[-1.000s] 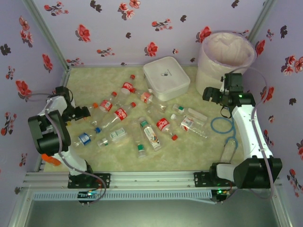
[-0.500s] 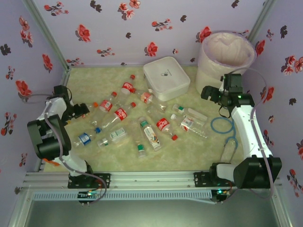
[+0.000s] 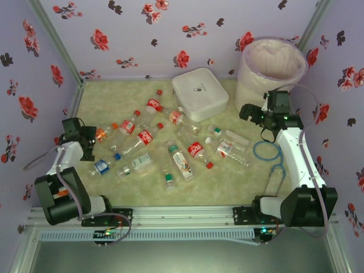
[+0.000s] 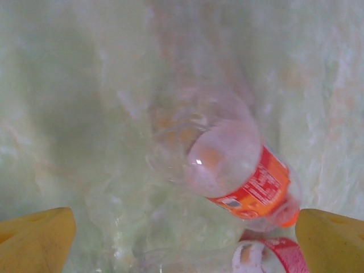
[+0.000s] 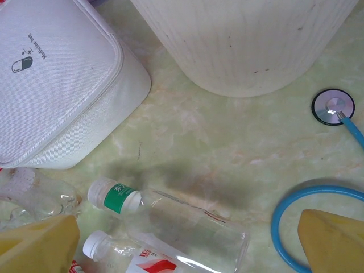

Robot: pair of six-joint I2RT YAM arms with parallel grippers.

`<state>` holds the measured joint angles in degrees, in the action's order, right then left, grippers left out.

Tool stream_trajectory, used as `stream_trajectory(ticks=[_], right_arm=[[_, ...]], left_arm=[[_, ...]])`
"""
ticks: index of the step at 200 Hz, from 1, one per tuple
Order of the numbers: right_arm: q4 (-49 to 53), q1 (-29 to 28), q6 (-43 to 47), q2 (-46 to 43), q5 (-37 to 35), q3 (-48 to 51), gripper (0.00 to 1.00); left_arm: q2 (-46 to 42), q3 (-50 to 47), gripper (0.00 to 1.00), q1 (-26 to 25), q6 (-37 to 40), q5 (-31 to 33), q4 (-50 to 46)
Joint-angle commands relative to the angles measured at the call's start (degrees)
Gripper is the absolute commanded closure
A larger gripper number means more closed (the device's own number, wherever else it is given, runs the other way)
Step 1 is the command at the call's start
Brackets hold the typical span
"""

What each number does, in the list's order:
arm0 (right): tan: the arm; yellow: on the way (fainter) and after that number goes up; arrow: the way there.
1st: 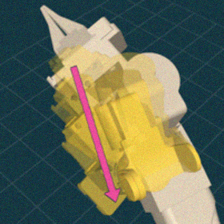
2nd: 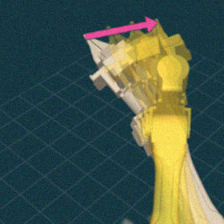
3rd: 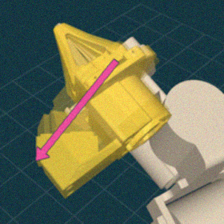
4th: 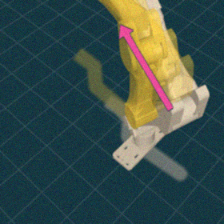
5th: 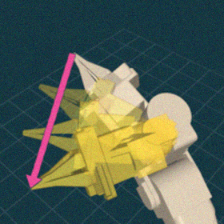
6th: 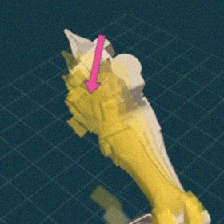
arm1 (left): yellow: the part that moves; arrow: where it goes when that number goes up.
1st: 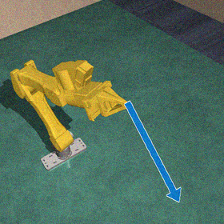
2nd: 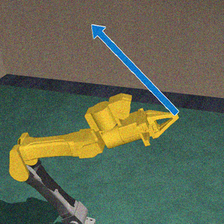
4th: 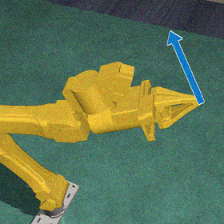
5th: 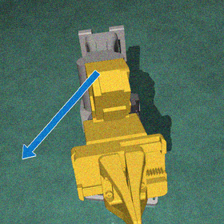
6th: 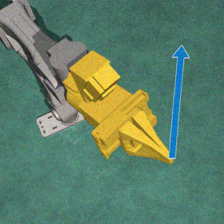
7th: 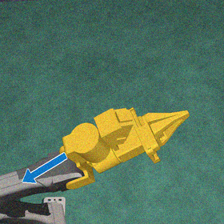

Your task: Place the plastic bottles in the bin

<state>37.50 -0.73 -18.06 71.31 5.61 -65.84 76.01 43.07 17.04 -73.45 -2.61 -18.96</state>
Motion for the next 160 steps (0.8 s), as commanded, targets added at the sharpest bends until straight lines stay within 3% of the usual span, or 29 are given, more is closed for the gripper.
stream_trajectory(ticks=[1, 43, 74, 109, 160], right_arm=[[-1.2, 0.38, 0.22, 1.09, 1.72, 0.5, 0.01], [0.21, 0.38, 1.36, 1.14, 2.07, 0.58, 0.01], [2.12, 0.38, 2.5, -0.58, -0.14, 0.94, 0.01], [3.51, 0.41, 1.53, -2.76, -0.48, 0.94, 0.01], [1.47, 0.3, -3.89, -5.44, 8.36, 0.28, 0.01]], left_arm=[[4.2, 2.52, 0.0, -0.97, -10.72, 0.67, 7.67], [14.32, 4.51, 0.01, -1.0, -13.95, 2.61, 13.33], [16.97, 2.73, 0.16, -0.96, -19.08, 5.09, 16.13], [16.74, 5.54, 0.31, -0.89, -18.42, 6.4, 14.14], [12.91, 8.21, 0.46, -0.34, -17.72, 3.42, 13.97]])
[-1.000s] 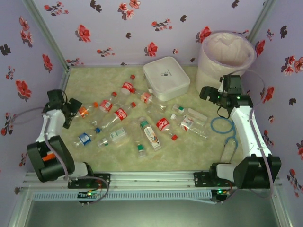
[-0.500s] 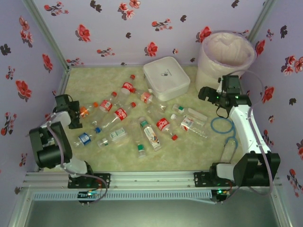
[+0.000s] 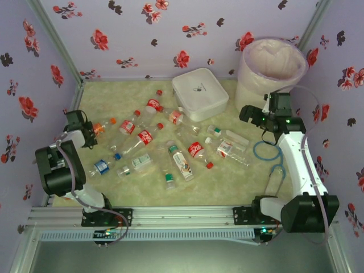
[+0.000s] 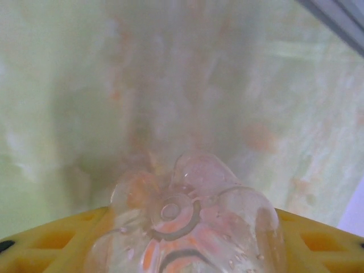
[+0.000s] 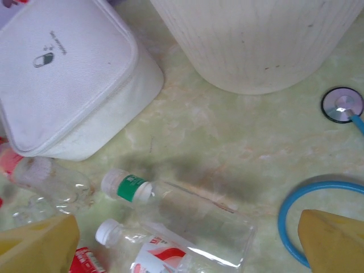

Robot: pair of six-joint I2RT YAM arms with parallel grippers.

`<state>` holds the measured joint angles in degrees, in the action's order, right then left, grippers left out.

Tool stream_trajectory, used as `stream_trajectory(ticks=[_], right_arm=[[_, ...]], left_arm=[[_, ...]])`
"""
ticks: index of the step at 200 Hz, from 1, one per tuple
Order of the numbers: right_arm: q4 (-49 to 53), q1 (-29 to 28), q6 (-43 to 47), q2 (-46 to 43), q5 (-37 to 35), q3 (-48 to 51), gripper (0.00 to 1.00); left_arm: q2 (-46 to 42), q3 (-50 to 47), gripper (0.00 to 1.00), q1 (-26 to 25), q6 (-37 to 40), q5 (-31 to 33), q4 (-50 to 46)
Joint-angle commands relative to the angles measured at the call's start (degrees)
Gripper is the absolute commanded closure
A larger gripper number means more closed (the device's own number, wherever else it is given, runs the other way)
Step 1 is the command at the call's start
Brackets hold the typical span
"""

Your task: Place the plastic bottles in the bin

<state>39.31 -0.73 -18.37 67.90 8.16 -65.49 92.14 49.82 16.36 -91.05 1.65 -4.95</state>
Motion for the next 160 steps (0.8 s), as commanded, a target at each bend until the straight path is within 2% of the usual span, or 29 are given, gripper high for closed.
stream_trajectory(ticks=[1, 27, 55, 79, 108, 131, 160], right_arm=[[-0.54, 0.3, -3.77, -2.09, 6.12, -0.07, 0.01], [-8.76, -1.8, -10.41, -3.42, 14.46, 1.02, 0.01], [-25.04, -11.23, -20.02, -1.86, 17.34, 1.56, 0.01], [-37.75, -21.64, -24.03, 2.5, 13.87, 0.16, 0.02], [-49.27, -31.08, -26.77, 8.05, 9.07, -1.28, 0.07], [-51.62, -36.03, -27.15, 11.43, 4.11, -2.51, 0.09], [-53.69, -39.09, -28.6, 14.87, 0.28, -2.23, 0.07]], left_arm=[[-3.43, 1.43, 0.46, 0.34, -0.16, -0.98, -0.05], [-10.0, 1.15, 0.48, -1.73, -1.99, -4.81, 1.28], [-18.09, 2.49, 0.5, -9.35, -4.24, -5.52, -0.71], [-22.93, 1.79, 0.54, -17.11, -8.36, -5.25, -0.01], [-24.81, 1.03, 0.59, -27.08, -13.08, -4.66, 2.42], [-24.73, -0.51, 0.6, -33.44, -17.5, -3.88, 7.75], [-24.56, 0.53, 0.58, -37.73, -16.26, -2.0, 8.19]])
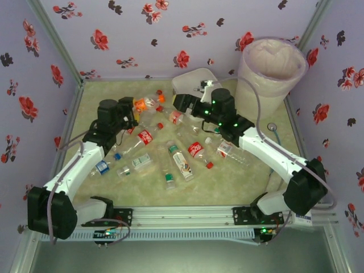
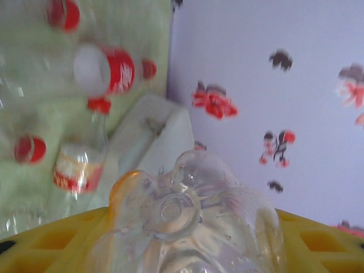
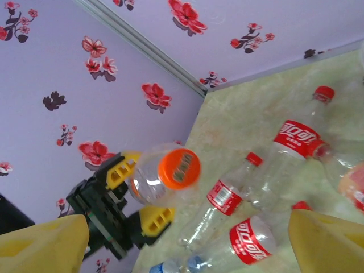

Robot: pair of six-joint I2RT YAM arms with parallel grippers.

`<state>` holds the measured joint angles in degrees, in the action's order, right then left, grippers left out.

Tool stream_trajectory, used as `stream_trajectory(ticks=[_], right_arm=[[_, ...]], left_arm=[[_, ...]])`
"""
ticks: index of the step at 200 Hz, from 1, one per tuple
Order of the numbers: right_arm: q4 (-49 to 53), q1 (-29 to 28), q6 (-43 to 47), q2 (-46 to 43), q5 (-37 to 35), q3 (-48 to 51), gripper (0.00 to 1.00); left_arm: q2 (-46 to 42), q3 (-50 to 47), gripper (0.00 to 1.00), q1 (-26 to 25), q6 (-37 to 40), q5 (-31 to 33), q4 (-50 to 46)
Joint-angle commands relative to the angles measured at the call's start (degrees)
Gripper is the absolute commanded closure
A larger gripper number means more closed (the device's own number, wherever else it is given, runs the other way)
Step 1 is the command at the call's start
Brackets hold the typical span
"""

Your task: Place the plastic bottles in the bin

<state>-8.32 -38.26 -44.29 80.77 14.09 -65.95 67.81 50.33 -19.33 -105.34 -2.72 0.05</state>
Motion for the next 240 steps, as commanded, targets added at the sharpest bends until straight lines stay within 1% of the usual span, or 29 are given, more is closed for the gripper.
stream_trajectory(ticks=[1, 29, 45, 58, 70, 85, 143, 163, 180, 204, 220, 240], right_arm=[[-6.08, -1.6, -2.7, 2.14, -5.65, -1.79, 0.07], [-7.2, -2.09, -3.49, 5.09, -5.49, -1.9, 0.06], [-7.44, -2.12, -3.95, 6.26, -4.67, -2.63, 0.09], [-7.41, -2.25, -4.37, 7.23, -3.77, -3.2, 0.12], [-7.62, -2.32, -4.74, 7.89, -3.22, -3.4, 0.19], [-7.76, -2.34, -4.99, 8.5, -2.43, -3.55, 0.27], [-8.0, -2.42, -6.68, 8.42, -2.28, -2.18, 0.72], [-6.44, -2.43, -5.54, 7.92, -2.81, -3.07, 0.75], [-4.76, -2.34, -3.92, 7.19, -3.85, -3.94, 0.77], [0.34, -2.28, 0.79, 5.13, -5.92, -6.46, 0.78], [6.15, -1.84, 6.85, 2.74, -9.26, -9.01, 0.8], [15.47, -0.52, 15.54, -1.15, -16.43, -13.01, 0.84]], left_arm=[[-0.23, 0.08, 0.59, -2.07, -1.88, 2.33, 3.19], [0.3, 0.12, 0.57, -4.0, -1.17, 1.66, 3.91], [0.93, 0.05, 0.57, -5.65, -1.23, 1.84, 3.62], [1.9, -0.67, 0.56, -6.5, -2.17, 1.71, 6.07], [2.73, -0.85, 0.56, -6.67, -2.01, 1.11, 7.66], [2.94, -0.09, 0.55, -7.11, -0.44, 0.87, 6.32], [3.34, 0.04, 0.52, -7.48, 0.75, 1.05, 5.72], [3.4, -0.14, 0.5, -7.47, 0.76, 1.01, 5.99], [3.29, -0.31, 0.4, -7.49, 1.38, 1.07, 6.28], [2.79, -1.13, 0.23, -7.37, 2.06, 1.7, 7.16], [1.4, -1.93, 0.13, -7.13, 3.87, 2.52, 7.15], [-1.98, -1.27, 0.05, -6.7, 8.54, 5.23, 1.02]])
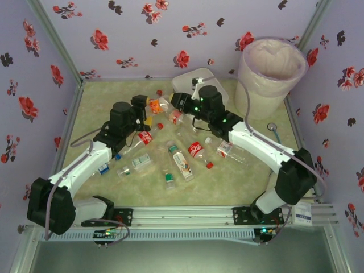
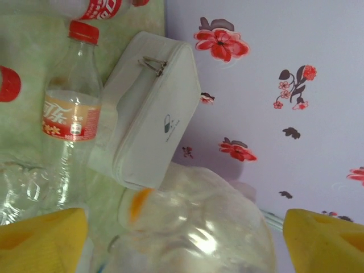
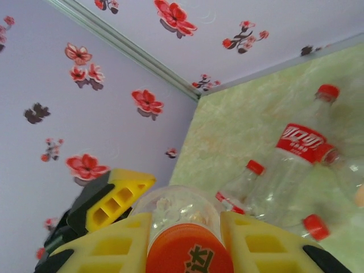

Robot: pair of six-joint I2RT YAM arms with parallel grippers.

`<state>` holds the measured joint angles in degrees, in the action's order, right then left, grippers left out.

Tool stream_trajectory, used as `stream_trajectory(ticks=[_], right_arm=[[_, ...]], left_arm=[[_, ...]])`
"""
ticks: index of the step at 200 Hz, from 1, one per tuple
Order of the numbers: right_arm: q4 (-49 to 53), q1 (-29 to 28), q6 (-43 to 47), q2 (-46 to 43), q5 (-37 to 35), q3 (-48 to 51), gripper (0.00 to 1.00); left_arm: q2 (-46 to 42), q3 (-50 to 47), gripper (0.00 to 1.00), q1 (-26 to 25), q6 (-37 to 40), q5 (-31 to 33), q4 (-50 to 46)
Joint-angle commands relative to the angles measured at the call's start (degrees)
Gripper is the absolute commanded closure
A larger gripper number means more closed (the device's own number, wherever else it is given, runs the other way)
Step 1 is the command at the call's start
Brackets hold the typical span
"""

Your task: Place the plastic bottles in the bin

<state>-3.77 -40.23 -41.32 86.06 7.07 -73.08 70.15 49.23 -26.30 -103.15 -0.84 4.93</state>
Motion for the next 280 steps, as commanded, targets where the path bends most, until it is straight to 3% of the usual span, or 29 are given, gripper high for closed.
stream_trajectory(ticks=[1, 33, 54, 91, 141, 201, 280], right_arm=[[11.39, 1.55, 13.06, -6.66, -9.91, -6.09, 0.84], [21.52, 6.46, 25.1, -12.86, -24.26, -11.27, 1.0], [25.46, 11.25, 32.63, -15.18, -33.63, -15.33, 1.0], [25.54, 21.15, 41.53, -14.01, -43.26, -20.01, 1.0], [26.48, 31.27, 41.8, -2.81, -41.12, -27.02, 1.0], [31.11, 35.38, 40.87, 11.64, -38.07, -34.9, 1.0], [45.77, 41.55, 35.96, 28.84, -27.47, -48.51, 1.0]], left_arm=[[-4.54, -0.09, 0.05, 0.28, 6.63, 3.55, -4.21], [-9.24, 2.3, 0.0, 1.41, 15.99, 7.7, -15.58], [-10.42, 3.89, 0.0, 1.82, 22.38, 8.74, -21.65], [-10.07, 5.89, 0.0, 1.87, 31.2, 8.93, -28.22], [-9.93, 7.79, 0.0, 1.87, 39.59, 8.75, -34.75], [-10.1, 11.55, 0.0, 1.8, 48.31, 10.42, -44.61], [-8.76, 13.25, 0.0, 1.83, 54.52, 10.5, -49.14]])
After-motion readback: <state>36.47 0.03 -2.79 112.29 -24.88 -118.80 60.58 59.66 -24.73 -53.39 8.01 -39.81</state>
